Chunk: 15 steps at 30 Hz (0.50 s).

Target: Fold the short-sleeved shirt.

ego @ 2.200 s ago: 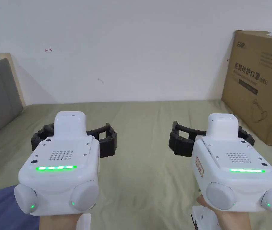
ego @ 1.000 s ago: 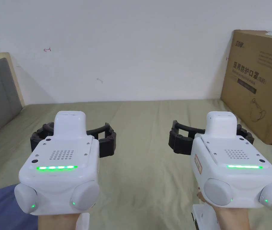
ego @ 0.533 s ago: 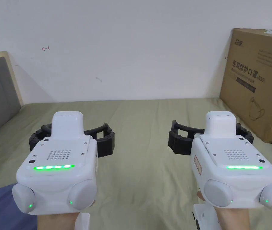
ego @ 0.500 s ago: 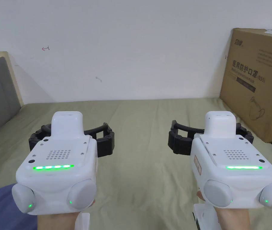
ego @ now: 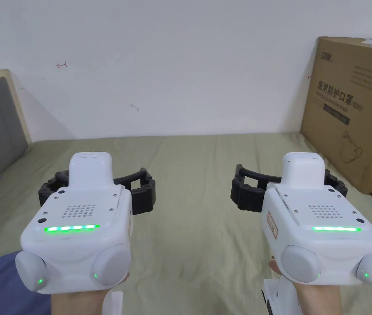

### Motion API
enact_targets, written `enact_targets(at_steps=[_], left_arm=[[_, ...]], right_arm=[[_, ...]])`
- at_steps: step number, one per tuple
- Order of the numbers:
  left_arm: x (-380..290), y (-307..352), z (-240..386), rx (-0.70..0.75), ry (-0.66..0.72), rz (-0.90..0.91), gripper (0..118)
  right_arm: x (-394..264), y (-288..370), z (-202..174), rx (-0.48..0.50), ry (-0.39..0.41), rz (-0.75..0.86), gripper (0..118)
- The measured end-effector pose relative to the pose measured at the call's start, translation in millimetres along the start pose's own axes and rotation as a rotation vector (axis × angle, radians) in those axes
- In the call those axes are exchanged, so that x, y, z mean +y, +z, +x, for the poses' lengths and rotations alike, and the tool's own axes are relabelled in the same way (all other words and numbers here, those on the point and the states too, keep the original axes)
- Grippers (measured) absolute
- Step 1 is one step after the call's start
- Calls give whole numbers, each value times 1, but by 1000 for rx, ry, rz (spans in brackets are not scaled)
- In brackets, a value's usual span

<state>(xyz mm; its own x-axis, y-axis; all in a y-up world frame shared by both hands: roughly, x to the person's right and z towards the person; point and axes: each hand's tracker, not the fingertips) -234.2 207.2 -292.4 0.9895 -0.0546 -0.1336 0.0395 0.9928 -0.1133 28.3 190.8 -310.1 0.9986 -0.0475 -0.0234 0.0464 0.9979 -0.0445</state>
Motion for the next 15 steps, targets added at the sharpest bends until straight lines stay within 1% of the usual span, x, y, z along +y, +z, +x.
enact_targets(at_steps=[15], left_arm=[[-1, 1, 2, -1, -14, 12, 112]], right_arm=[[-2, 1, -1, -4, 31, 8, 118]])
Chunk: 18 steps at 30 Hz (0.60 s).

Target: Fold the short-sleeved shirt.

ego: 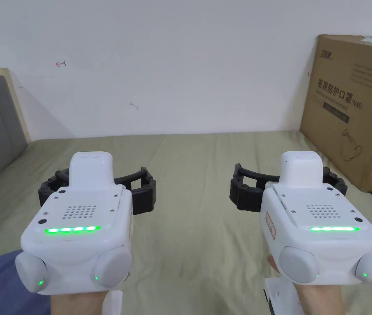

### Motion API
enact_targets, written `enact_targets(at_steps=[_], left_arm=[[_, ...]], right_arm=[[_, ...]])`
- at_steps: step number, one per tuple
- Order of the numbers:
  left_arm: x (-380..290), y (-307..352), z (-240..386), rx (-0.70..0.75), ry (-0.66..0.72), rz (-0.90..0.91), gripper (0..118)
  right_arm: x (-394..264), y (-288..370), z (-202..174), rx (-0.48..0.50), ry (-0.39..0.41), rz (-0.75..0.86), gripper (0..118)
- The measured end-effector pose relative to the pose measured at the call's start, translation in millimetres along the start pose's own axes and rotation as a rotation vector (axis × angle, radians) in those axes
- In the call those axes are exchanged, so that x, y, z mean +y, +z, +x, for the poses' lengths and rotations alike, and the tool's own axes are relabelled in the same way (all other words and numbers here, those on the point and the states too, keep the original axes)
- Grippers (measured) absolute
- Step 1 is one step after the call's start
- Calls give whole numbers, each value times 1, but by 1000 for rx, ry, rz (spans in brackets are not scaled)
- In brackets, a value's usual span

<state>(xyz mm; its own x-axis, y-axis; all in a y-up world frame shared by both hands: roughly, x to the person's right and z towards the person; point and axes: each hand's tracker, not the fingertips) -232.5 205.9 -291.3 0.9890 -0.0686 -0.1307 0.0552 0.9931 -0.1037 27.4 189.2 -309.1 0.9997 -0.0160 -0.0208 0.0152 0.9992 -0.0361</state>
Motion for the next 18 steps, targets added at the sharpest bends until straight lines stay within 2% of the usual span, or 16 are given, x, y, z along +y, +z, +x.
enact_targets(at_steps=[18], left_arm=[[3, 0, -2, -18, 10, 0, 112]], right_arm=[[1, 0, -1, 4, -1, -4, 118]])
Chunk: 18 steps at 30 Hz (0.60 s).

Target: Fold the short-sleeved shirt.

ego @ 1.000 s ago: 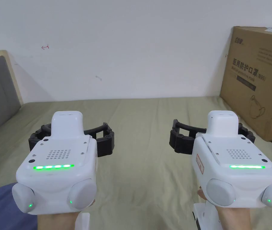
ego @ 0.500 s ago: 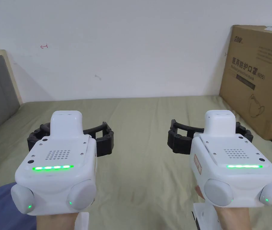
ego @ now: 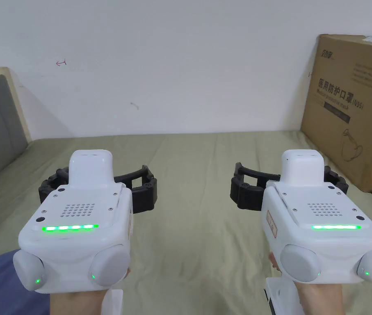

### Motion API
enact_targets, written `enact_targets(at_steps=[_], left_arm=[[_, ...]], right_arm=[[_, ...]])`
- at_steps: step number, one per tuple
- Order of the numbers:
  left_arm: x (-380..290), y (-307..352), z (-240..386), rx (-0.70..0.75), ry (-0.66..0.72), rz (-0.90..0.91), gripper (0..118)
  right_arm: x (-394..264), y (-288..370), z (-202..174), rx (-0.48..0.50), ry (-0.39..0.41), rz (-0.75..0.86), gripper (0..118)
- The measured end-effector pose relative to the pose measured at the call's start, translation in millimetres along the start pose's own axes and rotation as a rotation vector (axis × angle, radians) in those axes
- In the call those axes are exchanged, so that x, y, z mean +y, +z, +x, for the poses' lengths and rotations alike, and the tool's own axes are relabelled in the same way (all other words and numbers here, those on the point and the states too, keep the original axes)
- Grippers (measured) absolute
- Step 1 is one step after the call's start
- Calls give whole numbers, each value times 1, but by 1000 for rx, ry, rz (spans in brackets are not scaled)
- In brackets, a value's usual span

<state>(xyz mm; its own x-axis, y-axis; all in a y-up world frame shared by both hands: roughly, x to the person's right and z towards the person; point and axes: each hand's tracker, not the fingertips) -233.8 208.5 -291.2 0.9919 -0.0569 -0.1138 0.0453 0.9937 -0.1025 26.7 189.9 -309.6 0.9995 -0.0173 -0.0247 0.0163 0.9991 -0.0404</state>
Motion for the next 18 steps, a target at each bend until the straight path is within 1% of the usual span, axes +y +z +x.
enact_targets(at_steps=[5, 13, 18], left_arm=[[1, 0, -1, 8, -2, 5, 112], [1, 1, 1, 6, -32, 15, 112], [0, 0, 4, 2, -34, 0, 112]], right_arm=[[-2, 0, 0, -4, 7, 12, 118], [3, -3, 7, 28, -64, -34, 118], [3, 0, 6, 27, -48, -41, 118]])
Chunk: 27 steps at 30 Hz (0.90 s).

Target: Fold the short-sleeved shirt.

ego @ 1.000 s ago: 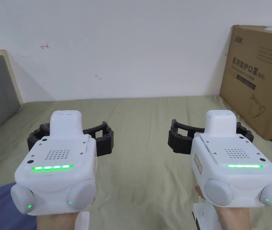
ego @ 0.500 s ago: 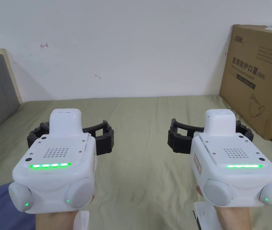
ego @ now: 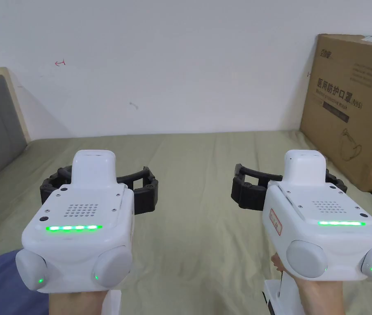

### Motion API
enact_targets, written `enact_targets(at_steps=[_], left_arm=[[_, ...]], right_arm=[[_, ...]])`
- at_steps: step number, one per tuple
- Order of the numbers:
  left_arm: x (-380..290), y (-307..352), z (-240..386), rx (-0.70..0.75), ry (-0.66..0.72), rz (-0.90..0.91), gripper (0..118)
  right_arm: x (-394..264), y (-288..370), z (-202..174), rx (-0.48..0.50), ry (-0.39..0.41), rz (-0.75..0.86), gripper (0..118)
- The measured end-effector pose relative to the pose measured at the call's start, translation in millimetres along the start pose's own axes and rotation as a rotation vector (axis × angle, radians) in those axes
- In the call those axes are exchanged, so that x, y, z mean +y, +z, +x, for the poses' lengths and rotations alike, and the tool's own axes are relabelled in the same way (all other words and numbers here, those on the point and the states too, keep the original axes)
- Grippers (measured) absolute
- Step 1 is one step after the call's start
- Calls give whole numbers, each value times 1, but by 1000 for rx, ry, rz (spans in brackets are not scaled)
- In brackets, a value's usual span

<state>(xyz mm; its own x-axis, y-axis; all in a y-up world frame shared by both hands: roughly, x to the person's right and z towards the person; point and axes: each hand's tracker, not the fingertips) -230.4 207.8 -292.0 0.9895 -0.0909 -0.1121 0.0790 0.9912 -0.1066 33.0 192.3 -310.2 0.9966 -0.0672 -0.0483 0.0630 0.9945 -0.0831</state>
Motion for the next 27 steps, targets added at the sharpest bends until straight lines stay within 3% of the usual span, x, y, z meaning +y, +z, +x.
enact_targets(at_steps=[4, 9, 15, 20, 23, 24, 25, 26, 27], left_arm=[[-1, -1, 0, -3, 11, -4, 112], [-2, -1, 2, 2, -2, -8, 112], [-2, -1, 3, 18, 9, -19, 110], [-2, 1, 2, 1, 32, -17, 92], [-3, 2, 4, 13, 15, -7, 61], [-4, 2, 5, 17, 9, 0, 48], [-3, 2, 6, 24, 6, 0, 39], [-3, 2, 8, 29, 0, 2, 30], [-4, 1, 9, 38, -10, 2, 18]], right_arm=[[-2, 1, 0, 7, 11, 11, 118], [0, 3, 2, 24, -43, 20, 118], [0, 7, 1, 30, -29, 40, 118], [-1, 8, -7, -24, 45, 43, 118], [-3, 10, -10, -39, 59, 42, 117], [-3, 10, -11, -36, 68, 47, 112], [-6, 9, -12, -30, 84, 55, 95], [-7, 9, -14, -33, 104, 67, 63], [-7, 5, -14, -36, 109, 57, 10]])
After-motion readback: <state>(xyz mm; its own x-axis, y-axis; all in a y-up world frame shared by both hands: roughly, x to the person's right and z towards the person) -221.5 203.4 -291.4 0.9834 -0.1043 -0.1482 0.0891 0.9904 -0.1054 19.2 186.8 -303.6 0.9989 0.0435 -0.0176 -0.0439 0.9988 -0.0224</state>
